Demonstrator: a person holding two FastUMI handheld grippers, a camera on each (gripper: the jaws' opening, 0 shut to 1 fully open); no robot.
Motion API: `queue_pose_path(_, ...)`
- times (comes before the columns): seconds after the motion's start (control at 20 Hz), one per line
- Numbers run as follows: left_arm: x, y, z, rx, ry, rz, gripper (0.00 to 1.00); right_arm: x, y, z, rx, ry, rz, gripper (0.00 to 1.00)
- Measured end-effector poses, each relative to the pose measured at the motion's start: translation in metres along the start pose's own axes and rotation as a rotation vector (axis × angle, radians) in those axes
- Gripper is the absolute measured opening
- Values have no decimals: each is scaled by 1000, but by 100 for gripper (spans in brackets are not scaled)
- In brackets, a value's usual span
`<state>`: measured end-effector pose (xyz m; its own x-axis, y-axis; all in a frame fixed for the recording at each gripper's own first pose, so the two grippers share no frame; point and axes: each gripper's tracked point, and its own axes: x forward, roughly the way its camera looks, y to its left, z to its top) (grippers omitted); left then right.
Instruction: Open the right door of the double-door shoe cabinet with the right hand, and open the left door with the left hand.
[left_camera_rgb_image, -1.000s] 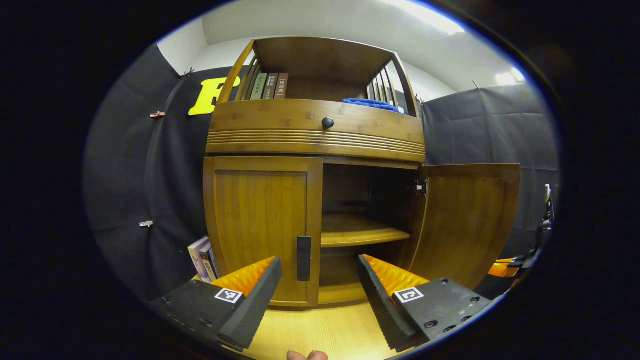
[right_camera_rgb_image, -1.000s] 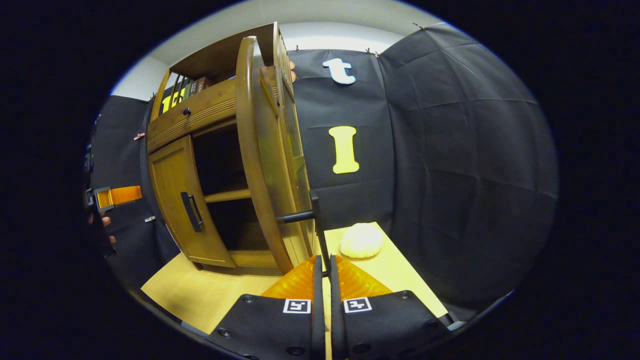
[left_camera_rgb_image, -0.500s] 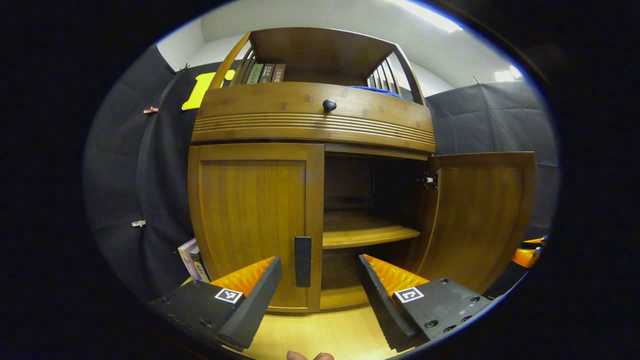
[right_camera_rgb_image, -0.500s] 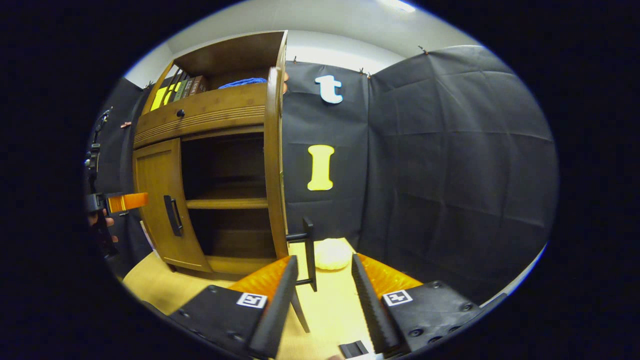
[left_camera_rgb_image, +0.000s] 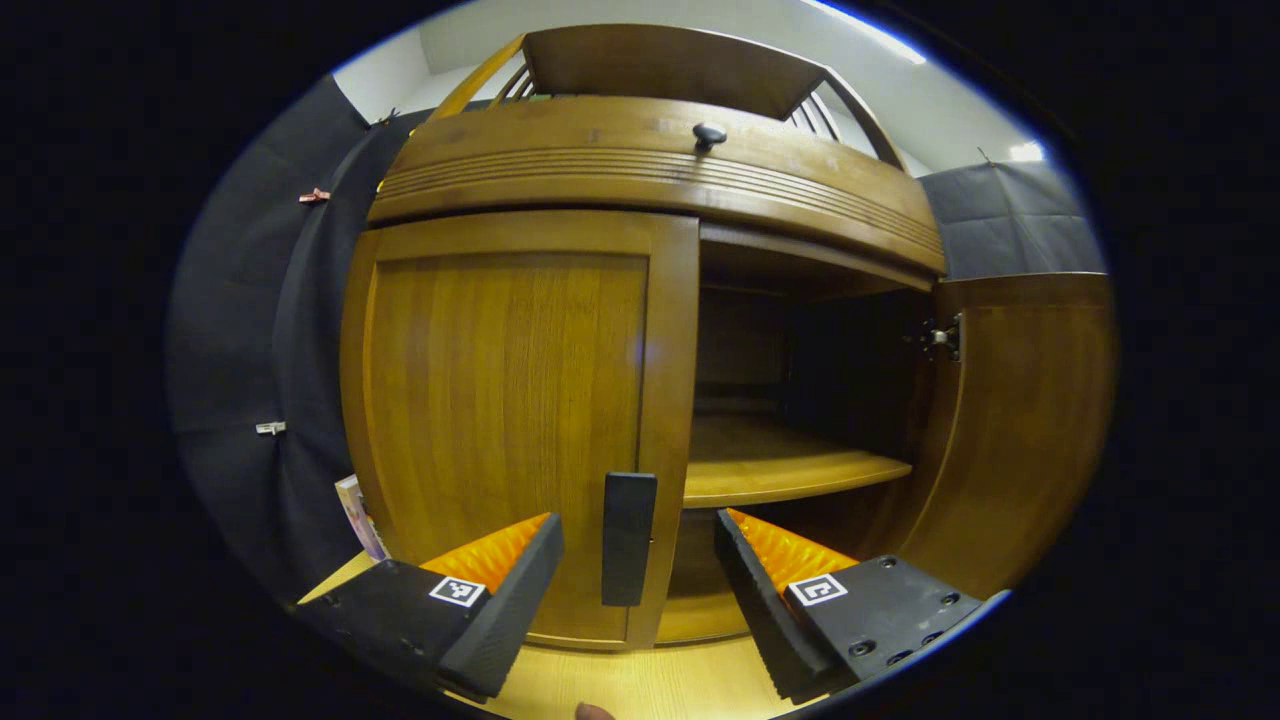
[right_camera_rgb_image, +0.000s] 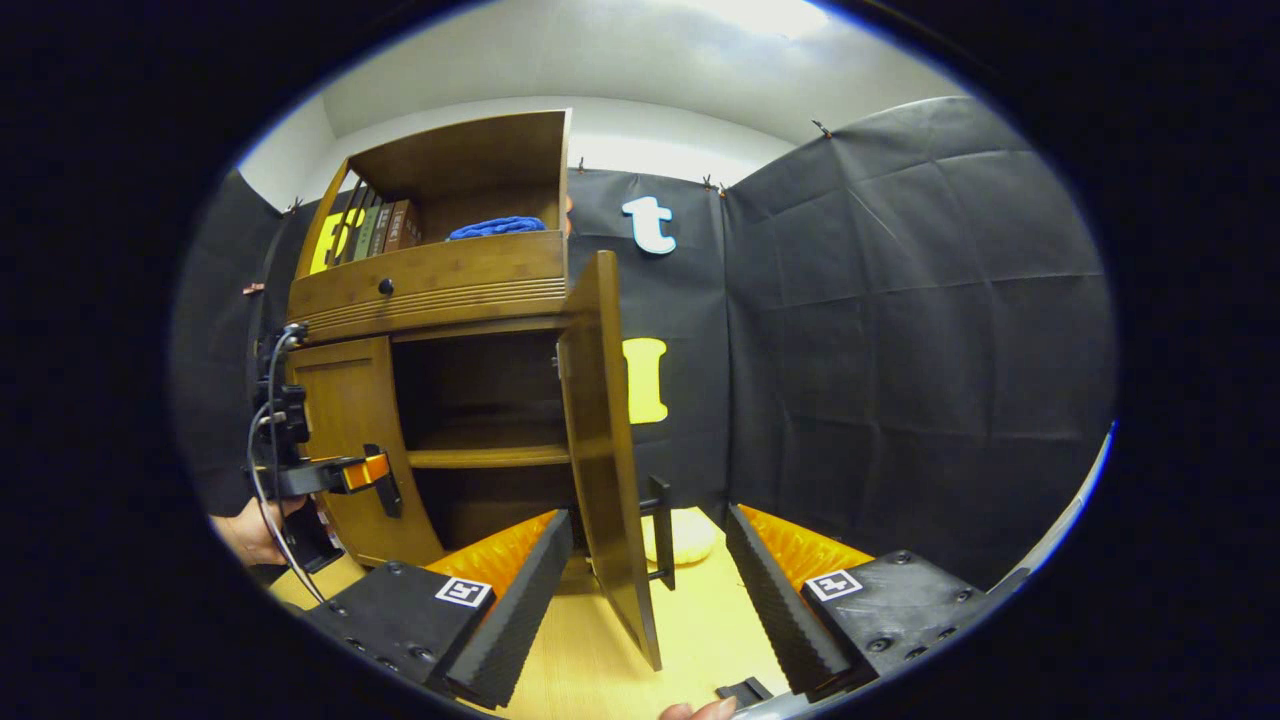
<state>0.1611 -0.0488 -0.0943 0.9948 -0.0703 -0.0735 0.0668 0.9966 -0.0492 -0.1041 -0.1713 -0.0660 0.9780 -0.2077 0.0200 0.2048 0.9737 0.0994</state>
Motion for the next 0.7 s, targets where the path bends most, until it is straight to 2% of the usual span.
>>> queue_pose_path(0.05, 8, 1, -6, 2, 10, 7, 93, 0, 6, 1, -15, -2, 11, 98)
queue_pose_path(0.25, 32, 7, -27, -5, 59, 19, 78, 1, 25, -7, -29, 22, 62, 98)
queue_pose_path(0.35, 42, 7, -33, -7, 76, 13, 65, 4, 29, -9, -26, 28, 80, 100)
queue_pose_path(0.4, 46, 7, -36, -2, 85, 14, 60, 6, 31, -8, -24, 31, 86, 92)
queue_pose_path(0.5, 50, 6, -40, -5, 97, 14, 45, 9, 38, -7, -23, 36, 101, 92)
queue_pose_path(0.7, 48, 7, -41, 22, 111, 8, 36, 14, 50, -5, -28, 34, 124, 92)
